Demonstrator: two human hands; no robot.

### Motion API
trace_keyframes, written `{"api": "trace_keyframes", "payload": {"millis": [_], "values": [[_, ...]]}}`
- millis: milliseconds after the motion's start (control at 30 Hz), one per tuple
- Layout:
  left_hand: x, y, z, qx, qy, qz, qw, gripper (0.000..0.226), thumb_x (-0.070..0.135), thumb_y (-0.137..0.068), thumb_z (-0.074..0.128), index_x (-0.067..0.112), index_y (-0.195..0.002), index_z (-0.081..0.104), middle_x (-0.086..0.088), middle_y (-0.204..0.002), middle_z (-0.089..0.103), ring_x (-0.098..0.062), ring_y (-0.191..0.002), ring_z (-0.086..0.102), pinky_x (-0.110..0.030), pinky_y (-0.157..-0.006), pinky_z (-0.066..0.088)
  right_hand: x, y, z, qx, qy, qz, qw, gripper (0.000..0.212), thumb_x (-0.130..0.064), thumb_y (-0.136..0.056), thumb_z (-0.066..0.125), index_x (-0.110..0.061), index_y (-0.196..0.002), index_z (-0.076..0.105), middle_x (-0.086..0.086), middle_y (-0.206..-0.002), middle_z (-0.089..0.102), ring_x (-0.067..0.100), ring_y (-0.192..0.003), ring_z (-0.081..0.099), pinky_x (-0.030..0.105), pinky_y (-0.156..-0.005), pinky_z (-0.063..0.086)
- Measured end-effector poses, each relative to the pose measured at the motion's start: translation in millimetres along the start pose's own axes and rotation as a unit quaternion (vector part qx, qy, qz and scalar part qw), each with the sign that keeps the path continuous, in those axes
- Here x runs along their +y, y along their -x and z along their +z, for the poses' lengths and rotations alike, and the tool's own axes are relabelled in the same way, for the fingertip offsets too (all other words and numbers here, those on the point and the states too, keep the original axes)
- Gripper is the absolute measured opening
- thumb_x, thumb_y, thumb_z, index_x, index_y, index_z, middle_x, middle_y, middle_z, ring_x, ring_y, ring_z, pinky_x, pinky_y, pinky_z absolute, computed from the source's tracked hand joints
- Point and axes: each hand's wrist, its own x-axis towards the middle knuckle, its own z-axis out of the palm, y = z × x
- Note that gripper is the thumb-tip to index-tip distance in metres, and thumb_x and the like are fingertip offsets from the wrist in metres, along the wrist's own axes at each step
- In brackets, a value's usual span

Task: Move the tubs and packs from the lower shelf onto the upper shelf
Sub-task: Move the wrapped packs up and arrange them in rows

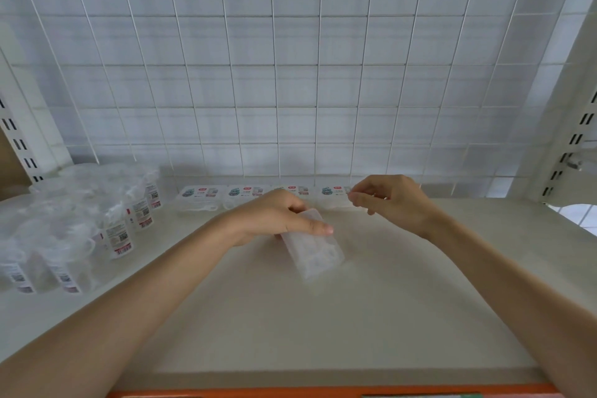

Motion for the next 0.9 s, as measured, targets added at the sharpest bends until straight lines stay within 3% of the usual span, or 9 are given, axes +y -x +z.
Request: {"api": "trace_keyframes", "payload": {"millis": [133, 267, 333, 433, 533, 667, 733, 900], "values": [[-3, -5, -1, 0.119, 0.076, -0.026, 0.99, 0.045, 0.049, -0.08, 0.075, 0.006, -0.092, 0.067, 0.001, -0.078, 0.057, -0.011, -0.072, 0.054, -0.022, -0.058, 0.039, -9, 3, 0, -0.05, -0.095, 0.048, 0.993, 0.033, -0.048, -0.092, 0.057, -0.02, -0.096, 0.074, -0.001, -0.088, 0.075, 0.01, -0.071, 0.063, 0.029, -0.073, 0.048], [0, -7, 0, 0.174, 0.181, -0.014, 0.968, 0.048, 0.044, -0.088, 0.069, 0.002, -0.11, 0.064, 0.001, -0.088, 0.064, -0.012, -0.075, 0.058, -0.024, -0.056, 0.044, -16, 6, 5, -0.09, -0.145, 0.07, 0.983, 0.057, -0.062, -0.084, 0.046, -0.015, -0.103, 0.072, 0.005, -0.091, 0.075, 0.014, -0.075, 0.064, 0.029, -0.073, 0.049], [2, -7, 3, 0.186, 0.195, -0.005, 0.963, 0.049, 0.044, -0.088, 0.068, 0.0, -0.111, 0.061, -0.001, -0.09, 0.063, -0.013, -0.077, 0.059, -0.025, -0.055, 0.045, -20, 8, 10, -0.088, -0.169, 0.062, 0.98, 0.053, -0.059, -0.084, 0.049, -0.015, -0.101, 0.072, 0.005, -0.09, 0.075, 0.015, -0.075, 0.064, 0.029, -0.072, 0.049], [5, -6, 9, 0.195, 0.203, 0.015, 0.959, 0.047, 0.041, -0.087, 0.07, 0.001, -0.11, 0.059, -0.002, -0.092, 0.064, -0.014, -0.079, 0.062, -0.025, -0.055, 0.049, -24, 9, 17, -0.06, -0.191, 0.037, 0.979, 0.028, -0.04, -0.091, 0.06, -0.014, -0.093, 0.072, -0.001, -0.081, 0.073, 0.013, -0.07, 0.063, 0.028, -0.068, 0.047], [5, -8, 8, 0.21, 0.205, 0.028, 0.956, 0.043, 0.043, -0.087, 0.069, 0.004, -0.106, 0.06, 0.0, -0.092, 0.067, -0.014, -0.082, 0.064, -0.026, -0.06, 0.052, -23, 6, 19, -0.052, -0.191, 0.021, 0.98, 0.019, -0.028, -0.089, 0.068, -0.013, -0.098, 0.072, -0.003, -0.082, 0.071, 0.01, -0.071, 0.063, 0.023, -0.064, 0.046], [5, -9, 3, 0.19, 0.209, -0.028, 0.959, 0.059, 0.063, -0.095, 0.043, 0.01, -0.107, 0.067, -0.001, -0.099, 0.07, -0.018, -0.091, 0.066, -0.032, -0.071, 0.054, -20, 5, 15, -0.031, -0.205, 0.024, 0.978, 0.022, -0.023, -0.084, 0.074, -0.016, -0.105, 0.07, 0.0, -0.088, 0.073, 0.011, -0.072, 0.064, 0.021, -0.062, 0.045], [6, -8, 2, 0.181, 0.228, -0.065, 0.955, 0.064, 0.064, -0.097, 0.033, 0.009, -0.104, 0.065, -0.005, -0.092, 0.068, -0.018, -0.081, 0.065, -0.031, -0.066, 0.05, -19, 5, 14, -0.011, -0.209, 0.013, 0.978, 0.023, -0.017, -0.083, 0.076, -0.019, -0.105, 0.07, 0.002, -0.09, 0.073, 0.012, -0.072, 0.064, 0.022, -0.062, 0.045], [7, -4, 0, 0.144, 0.244, -0.123, 0.951, 0.059, 0.067, -0.096, 0.032, 0.012, -0.099, 0.055, -0.011, -0.079, 0.059, -0.02, -0.059, 0.053, -0.028, -0.052, 0.044, -20, 5, 12, 0.009, -0.229, -0.012, 0.973, 0.03, -0.006, -0.078, 0.079, -0.026, -0.099, 0.073, -0.009, -0.098, 0.072, 0.015, -0.078, 0.067, 0.024, -0.067, 0.049]]}}
